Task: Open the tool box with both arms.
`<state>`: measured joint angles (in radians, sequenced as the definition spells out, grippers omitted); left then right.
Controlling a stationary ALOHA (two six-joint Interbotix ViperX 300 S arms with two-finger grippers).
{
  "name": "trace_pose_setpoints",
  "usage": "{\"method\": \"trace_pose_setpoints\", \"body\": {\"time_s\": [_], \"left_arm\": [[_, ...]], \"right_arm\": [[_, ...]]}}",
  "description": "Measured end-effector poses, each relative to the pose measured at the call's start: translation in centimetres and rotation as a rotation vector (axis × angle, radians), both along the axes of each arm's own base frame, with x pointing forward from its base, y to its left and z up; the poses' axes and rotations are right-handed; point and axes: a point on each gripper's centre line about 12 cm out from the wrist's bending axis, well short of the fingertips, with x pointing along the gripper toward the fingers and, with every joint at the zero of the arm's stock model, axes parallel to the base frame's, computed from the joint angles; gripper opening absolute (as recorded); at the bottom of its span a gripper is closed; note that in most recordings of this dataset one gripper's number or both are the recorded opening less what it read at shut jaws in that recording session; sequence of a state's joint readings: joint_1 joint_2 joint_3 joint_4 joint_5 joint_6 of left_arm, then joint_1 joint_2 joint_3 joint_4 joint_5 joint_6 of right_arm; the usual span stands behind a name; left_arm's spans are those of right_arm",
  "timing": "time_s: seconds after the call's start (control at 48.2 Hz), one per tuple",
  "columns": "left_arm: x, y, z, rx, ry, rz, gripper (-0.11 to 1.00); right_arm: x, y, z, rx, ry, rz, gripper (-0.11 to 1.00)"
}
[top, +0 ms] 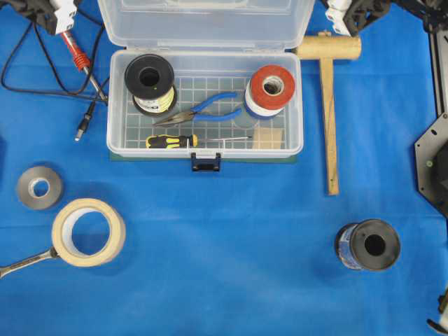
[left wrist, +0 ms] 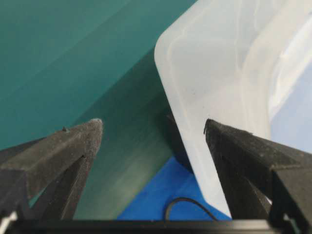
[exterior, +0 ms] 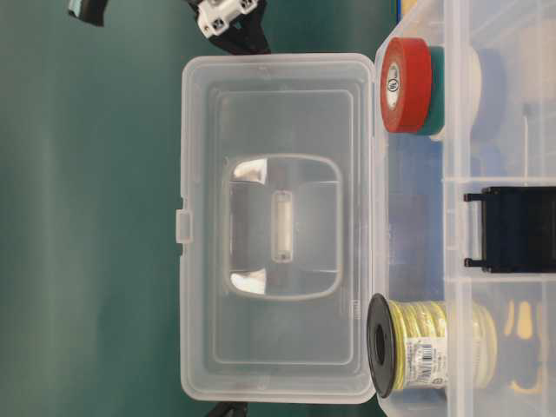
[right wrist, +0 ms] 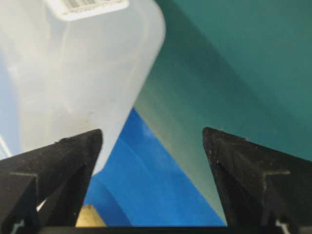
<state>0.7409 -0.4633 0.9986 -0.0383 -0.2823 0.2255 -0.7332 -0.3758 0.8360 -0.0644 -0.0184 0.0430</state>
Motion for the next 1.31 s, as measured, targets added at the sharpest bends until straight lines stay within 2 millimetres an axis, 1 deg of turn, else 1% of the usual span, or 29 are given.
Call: {"method": "trace_pose_setpoints", "body": {"time_s": [0.083,0.228,0.477,0.663,0.829,0.891,0.954,1.036,1.161,1.306], "left_arm": [[-0.6,-0.5,0.0,0.003,0.001,0.000,0.90],[-2.2,-1.0,0.2,0.005,-0.004,0.027,0.90],[-4.6,-2.3,0.7,0.016,-0.017,0.054,0.90],[-5.6,-3.3,1.4,0.030,-0.033,0.055,0.90],[-5.5,-3.4,1.3,0.019,-0.033,0.052,0.90],[-5.2,-3.8,1.2,0.005,-0.038,0.033,0.90],[-4.7,-4.4,1.2,-0.008,-0.039,0.002,0.90],[-4.1,-5.5,1.0,-0.030,-0.038,-0.050,0.90],[-2.9,-7.7,0.4,-0.063,-0.019,-0.157,0.90],[-1.8,-10.9,0.0,-0.080,0.007,-0.308,0.90]], "right_arm": [[-0.8,0.4,0.5,-0.011,-0.017,-0.008,0.85],[-2.7,1.0,0.8,-0.017,-0.022,-0.039,0.85],[-5.8,2.6,1.9,-0.028,-0.029,-0.079,0.85],[-6.8,3.5,2.4,-0.035,-0.044,-0.085,0.85],[-6.6,3.4,2.1,-0.022,-0.043,-0.087,0.85],[-6.3,3.5,1.9,-0.014,-0.040,-0.078,0.85],[-5.8,4.1,1.9,-0.009,-0.042,-0.047,0.85],[-4.6,5.5,1.9,-0.003,-0.042,0.025,0.85],[-3.1,8.1,1.7,0.012,-0.027,0.143,0.85],[-1.3,12.1,1.1,0.041,0.016,0.320,0.85]]}}
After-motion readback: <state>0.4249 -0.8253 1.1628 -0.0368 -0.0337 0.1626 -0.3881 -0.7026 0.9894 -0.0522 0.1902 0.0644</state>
